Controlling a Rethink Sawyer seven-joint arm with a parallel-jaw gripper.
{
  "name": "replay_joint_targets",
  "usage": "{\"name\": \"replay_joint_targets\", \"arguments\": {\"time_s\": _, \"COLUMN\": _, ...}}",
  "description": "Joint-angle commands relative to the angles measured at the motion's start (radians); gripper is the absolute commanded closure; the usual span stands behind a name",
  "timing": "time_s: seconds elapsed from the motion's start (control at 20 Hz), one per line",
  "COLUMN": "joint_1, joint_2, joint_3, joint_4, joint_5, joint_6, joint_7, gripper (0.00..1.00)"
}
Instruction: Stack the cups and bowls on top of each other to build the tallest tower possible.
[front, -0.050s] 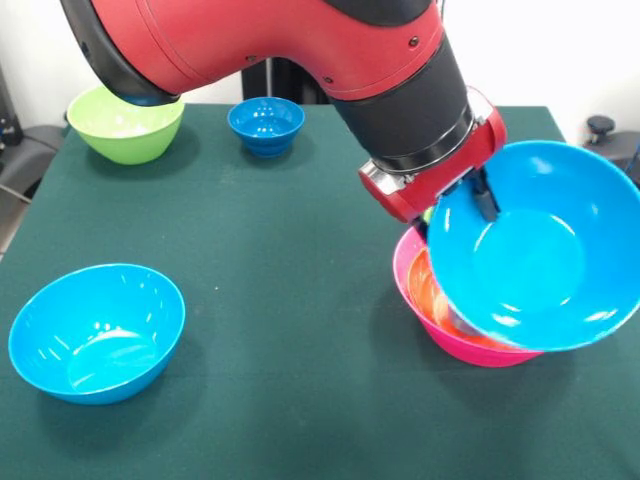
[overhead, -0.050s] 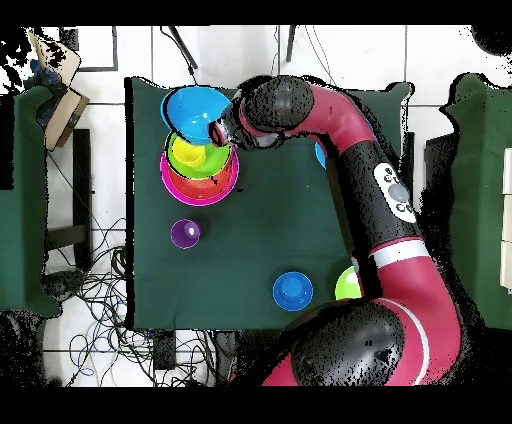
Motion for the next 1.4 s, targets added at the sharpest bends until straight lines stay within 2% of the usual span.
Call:
{"name": "replay_joint_targets", "arguments": {"time_s": 0.05, "joint_1": 0.030, "joint_2": 0.027, "joint_3": -0.084, "joint_4": 0.017, "joint_5": -0.015, "joint_6": 0.010, "joint_7": 0.100, "gripper": 1.00}}
{"name": "replay_joint_targets", "arguments": {"time_s": 0.3, "joint_1": 0.062, "joint_2": 0.044, "joint_3": -0.083, "joint_4": -0.040, "joint_5": 0.005, "joint_6": 0.001, "joint_7": 0.120, "gripper": 1.00}}
{"name": "replay_joint_targets", "arguments": {"time_s": 0.8, "joint_1": 0.080, "joint_2": 0.016, "joint_3": -0.095, "joint_4": -0.024, "joint_5": 0.038, "joint_6": 0.006, "joint_7": 0.160, "gripper": 1.00}}
{"name": "replay_joint_targets", "arguments": {"time_s": 1.4, "joint_1": 0.057, "joint_2": -0.042, "joint_3": -0.100, "joint_4": 0.065, "joint_5": 0.068, "joint_6": 0.002, "joint_7": 0.157, "gripper": 1.00}}
